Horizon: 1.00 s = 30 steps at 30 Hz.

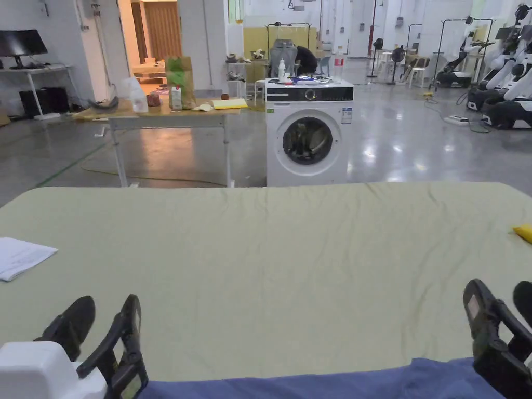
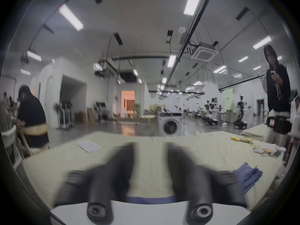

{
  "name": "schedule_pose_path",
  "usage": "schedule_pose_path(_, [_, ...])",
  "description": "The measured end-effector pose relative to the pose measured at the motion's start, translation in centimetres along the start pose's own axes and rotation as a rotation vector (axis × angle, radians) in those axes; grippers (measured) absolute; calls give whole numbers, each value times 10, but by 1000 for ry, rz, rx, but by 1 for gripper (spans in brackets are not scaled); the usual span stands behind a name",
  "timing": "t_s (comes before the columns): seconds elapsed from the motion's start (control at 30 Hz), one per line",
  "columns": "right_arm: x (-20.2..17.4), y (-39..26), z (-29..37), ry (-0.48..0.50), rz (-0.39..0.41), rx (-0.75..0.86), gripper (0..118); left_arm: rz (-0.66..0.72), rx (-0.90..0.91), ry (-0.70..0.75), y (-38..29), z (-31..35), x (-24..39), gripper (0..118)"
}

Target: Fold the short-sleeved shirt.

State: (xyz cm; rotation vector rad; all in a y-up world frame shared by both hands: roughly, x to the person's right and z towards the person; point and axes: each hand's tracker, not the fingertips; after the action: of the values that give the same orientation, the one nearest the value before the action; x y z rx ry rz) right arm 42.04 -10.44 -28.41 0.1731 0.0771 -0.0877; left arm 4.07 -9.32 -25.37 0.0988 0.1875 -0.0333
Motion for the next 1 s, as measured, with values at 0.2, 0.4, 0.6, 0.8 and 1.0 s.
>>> schedule_pose_path(0.2, [-2,6,13,51,-11,-68,0,60,-75,-39,-1,16,-2,0])
schedule_pose_path(0.4, [-5,18,18,73,-18,-111,0,290,-381,-154,5,-22,-75,0])
schedule_pose_path(0.6, [-10,18,21,114,-20,-211,0,569,-925,-290,-83,-93,-171,47])
schedule_pose_path(0.8, [-28,6,2,140,41,-308,0,877,-1069,-271,-178,-123,-232,98])
schedule_pose_path(1.0, [-51,9,-16,184,18,-370,0,1177,-975,-480,-209,-148,-219,98])
